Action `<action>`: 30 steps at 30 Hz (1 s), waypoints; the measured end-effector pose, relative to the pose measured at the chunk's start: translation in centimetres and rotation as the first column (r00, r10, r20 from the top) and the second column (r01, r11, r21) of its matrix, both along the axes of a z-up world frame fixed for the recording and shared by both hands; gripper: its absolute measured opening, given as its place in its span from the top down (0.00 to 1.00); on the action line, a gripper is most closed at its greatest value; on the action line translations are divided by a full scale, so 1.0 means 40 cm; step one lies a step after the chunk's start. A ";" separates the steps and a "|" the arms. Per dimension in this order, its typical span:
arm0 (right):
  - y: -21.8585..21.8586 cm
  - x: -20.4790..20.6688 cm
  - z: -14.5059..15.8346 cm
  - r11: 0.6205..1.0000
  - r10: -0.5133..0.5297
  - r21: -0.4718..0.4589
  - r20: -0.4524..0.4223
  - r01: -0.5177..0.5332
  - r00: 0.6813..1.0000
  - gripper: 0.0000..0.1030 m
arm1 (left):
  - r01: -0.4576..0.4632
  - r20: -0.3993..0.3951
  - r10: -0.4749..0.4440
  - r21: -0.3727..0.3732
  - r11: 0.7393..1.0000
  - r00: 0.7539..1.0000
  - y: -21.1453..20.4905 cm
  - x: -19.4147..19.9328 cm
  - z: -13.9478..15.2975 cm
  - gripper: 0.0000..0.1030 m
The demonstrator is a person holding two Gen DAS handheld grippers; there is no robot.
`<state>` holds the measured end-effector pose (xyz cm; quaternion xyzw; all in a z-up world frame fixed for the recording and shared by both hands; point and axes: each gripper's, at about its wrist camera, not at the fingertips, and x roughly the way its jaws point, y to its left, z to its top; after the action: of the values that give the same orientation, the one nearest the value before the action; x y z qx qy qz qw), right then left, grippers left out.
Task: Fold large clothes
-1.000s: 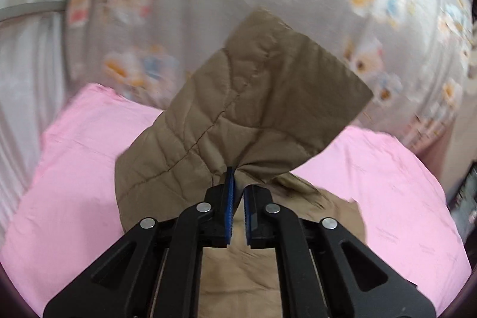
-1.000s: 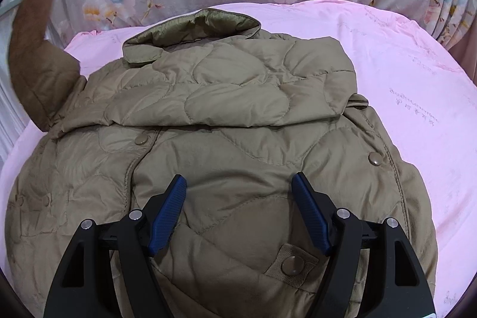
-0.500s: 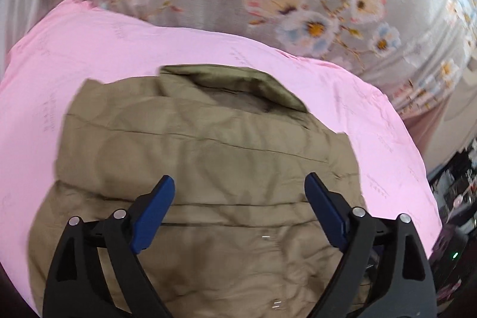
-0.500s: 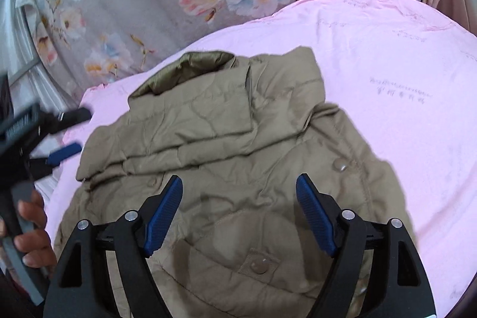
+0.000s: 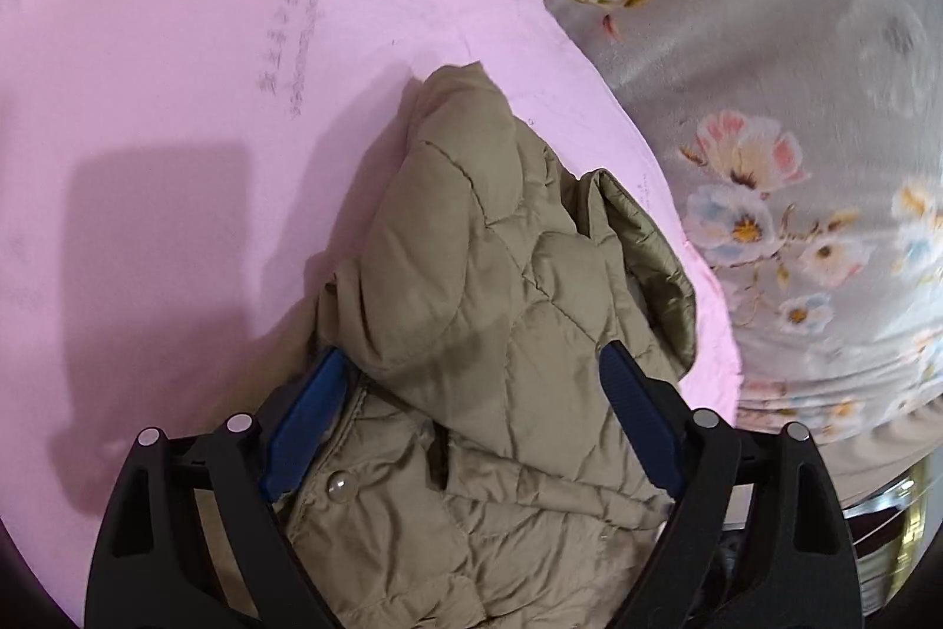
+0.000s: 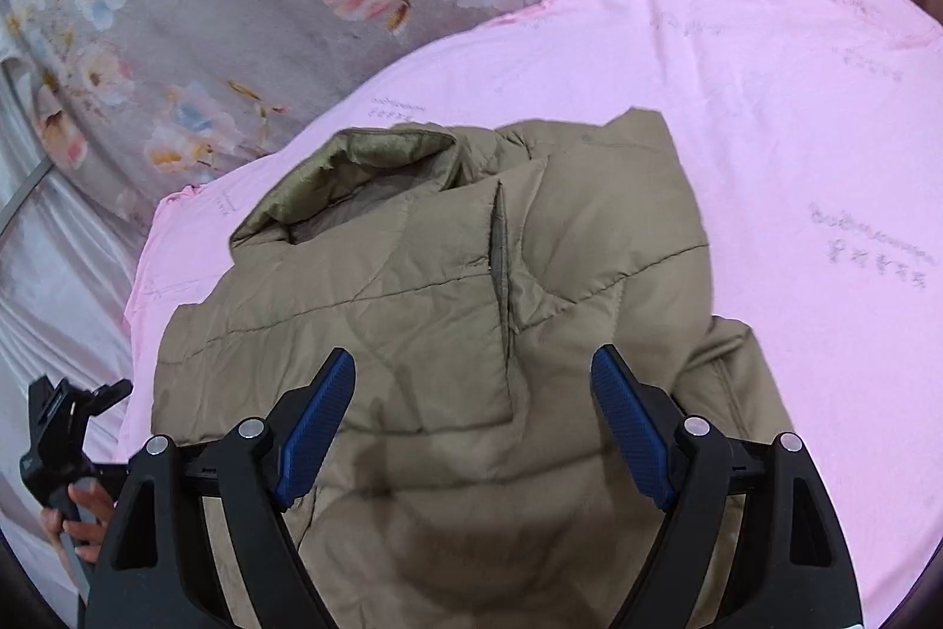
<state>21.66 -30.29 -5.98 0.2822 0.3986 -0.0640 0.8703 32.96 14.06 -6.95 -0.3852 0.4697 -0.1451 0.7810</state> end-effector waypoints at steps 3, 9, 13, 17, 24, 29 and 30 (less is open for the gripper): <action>-0.002 0.025 -0.022 1.000 -0.012 0.025 -0.008 0.012 1.000 0.28 | -0.020 -0.018 0.019 -0.064 0.998 1.000 0.001 0.021 -0.012 0.21; 0.022 0.066 -0.012 0.997 0.071 -0.004 -0.011 -0.071 0.997 0.97 | -0.068 -0.089 0.067 -0.008 0.998 0.994 0.005 0.058 -0.023 0.76; 0.036 -0.005 0.168 0.993 0.113 -0.065 0.220 -0.101 0.969 0.98 | -0.066 0.016 0.065 0.091 0.994 0.998 0.008 0.034 0.066 0.92; 0.060 -0.093 0.229 0.977 0.151 -0.188 0.268 -0.102 0.951 0.98 | -0.049 0.138 0.011 0.278 0.959 0.990 -0.046 -0.019 0.126 0.93; 0.066 -0.076 -0.020 0.966 0.146 -0.214 -0.010 -0.145 0.989 0.98 | -0.011 0.107 -0.049 0.502 0.865 0.993 -0.112 -0.032 -0.003 0.93; 0.083 -0.076 -0.047 0.960 0.155 -0.228 -0.036 -0.159 0.987 0.97 | -0.024 0.153 -0.077 0.570 0.821 0.985 -0.131 -0.044 -0.023 0.93; 0.082 -0.072 -0.050 0.961 0.157 -0.224 -0.042 -0.163 0.987 0.97 | -0.026 0.159 -0.083 0.588 0.808 0.984 -0.139 -0.044 -0.028 0.93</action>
<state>18.79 -26.99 -7.97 0.1471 0.4204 -0.0420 0.8944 31.18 8.50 -8.06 -0.1033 0.4261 -0.0381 0.8980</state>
